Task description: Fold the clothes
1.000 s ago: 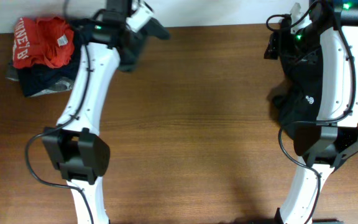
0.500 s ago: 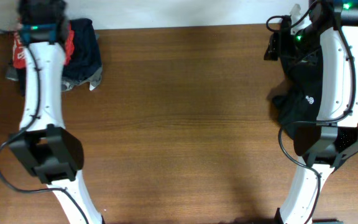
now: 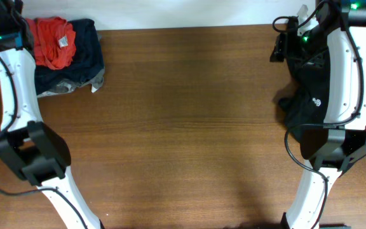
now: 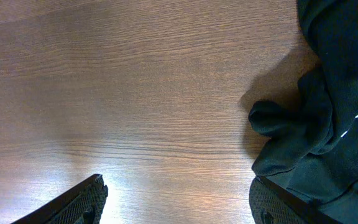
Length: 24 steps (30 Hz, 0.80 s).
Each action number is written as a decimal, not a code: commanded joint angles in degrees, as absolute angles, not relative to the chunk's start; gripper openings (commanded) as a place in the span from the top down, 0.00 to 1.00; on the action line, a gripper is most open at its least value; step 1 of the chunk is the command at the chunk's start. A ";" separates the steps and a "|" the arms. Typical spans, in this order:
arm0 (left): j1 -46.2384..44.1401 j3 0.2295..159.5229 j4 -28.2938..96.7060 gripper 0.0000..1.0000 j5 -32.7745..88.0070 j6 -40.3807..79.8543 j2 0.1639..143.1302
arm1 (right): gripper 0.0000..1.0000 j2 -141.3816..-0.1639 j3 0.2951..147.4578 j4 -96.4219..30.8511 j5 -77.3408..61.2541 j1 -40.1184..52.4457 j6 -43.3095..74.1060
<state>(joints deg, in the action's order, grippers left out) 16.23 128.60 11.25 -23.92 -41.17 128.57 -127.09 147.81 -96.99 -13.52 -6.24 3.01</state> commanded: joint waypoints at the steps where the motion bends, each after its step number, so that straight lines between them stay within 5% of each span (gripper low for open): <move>1: 17.47 130.06 9.63 1.00 -23.57 -42.37 133.53 | 0.22 -127.72 147.63 -97.34 -13.23 -5.72 3.51; 19: 12.34 130.06 18.59 0.99 -16.40 -33.58 138.61 | 0.22 -127.76 147.63 -97.34 -13.28 -4.82 3.53; 24: 9.56 130.04 19.18 0.76 -7.70 -33.58 139.96 | 0.22 -127.76 147.63 -97.34 -13.28 -4.82 3.53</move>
<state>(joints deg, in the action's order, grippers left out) 11.44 128.68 19.49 -16.21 -34.74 138.76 -127.13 147.81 -96.99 -13.54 -5.19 3.05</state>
